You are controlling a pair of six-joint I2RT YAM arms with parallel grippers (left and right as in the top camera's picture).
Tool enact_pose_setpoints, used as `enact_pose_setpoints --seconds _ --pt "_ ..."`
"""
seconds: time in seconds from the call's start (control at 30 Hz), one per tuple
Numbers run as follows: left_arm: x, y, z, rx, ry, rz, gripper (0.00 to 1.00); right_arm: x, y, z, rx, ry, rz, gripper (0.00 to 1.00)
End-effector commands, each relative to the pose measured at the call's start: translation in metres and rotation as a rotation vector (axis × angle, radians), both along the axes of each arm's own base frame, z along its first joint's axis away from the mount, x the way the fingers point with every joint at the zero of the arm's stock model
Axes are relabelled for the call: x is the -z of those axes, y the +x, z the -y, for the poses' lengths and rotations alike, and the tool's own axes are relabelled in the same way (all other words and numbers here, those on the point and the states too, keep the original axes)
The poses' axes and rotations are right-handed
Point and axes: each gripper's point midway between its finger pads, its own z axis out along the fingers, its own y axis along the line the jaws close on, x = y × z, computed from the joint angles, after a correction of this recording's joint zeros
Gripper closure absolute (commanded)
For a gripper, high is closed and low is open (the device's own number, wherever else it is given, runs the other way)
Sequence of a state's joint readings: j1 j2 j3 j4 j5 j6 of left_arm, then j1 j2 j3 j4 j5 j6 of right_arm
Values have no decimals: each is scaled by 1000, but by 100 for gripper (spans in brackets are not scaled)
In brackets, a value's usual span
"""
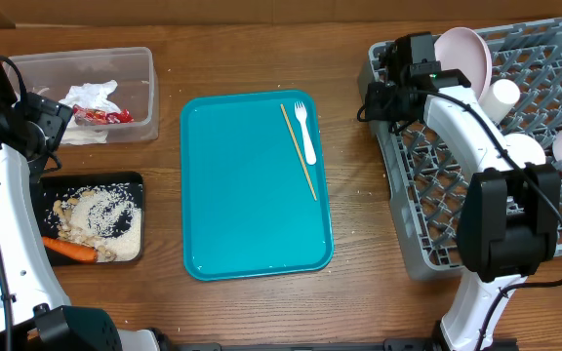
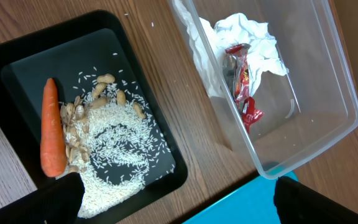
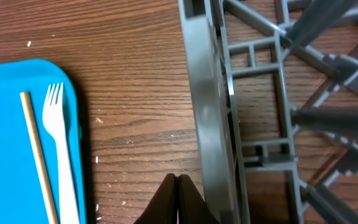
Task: Sort waste into correct bins and load items into the dishwasher rack
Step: 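Reach the right gripper left to the wooden chopstick on the teal tray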
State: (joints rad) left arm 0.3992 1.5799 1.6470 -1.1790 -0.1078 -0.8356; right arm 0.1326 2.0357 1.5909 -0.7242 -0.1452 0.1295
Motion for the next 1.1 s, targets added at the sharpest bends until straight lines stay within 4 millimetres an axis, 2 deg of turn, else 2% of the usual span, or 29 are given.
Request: enact_pose_setpoints --seconds 0.0,0.13,0.27,0.33,0.4,0.43,0.47,0.63,0.8,0.9,0.93,1.07 --pt "-1 2 -1 -9 1 6 0 -9 4 12 23 -43 18 96" --pt "-1 2 -1 -9 1 6 0 -23 -1 6 7 -12 9 96" --pt "-1 2 -1 -9 1 6 1 -59 -12 -10 -39 79 37 94" --pt "-1 2 -1 -9 1 6 0 -83 -24 -24 -81 136 54 73" --pt "-1 2 -1 -9 1 6 0 -93 -35 -38 -118 164 50 46" --pt "-1 2 -1 -9 1 6 0 -91 -43 -48 -145 155 30 37" --pt "-1 2 -1 -9 1 6 0 -87 -49 -56 -173 135 16 36" --pt "-1 2 -1 -9 1 6 0 -53 -76 -98 -262 2 -36 35" --pt "-1 2 -1 -9 1 6 0 -17 -97 -122 -234 -103 -78 35" --pt "-1 2 -1 -9 1 6 0 2 -102 -121 -202 -159 -109 35" --pt "-1 2 -1 -9 1 6 0 13 -104 -113 -152 -197 -130 36" --pt "-1 2 -1 -9 1 6 0 32 -111 -109 -141 -216 -183 39"
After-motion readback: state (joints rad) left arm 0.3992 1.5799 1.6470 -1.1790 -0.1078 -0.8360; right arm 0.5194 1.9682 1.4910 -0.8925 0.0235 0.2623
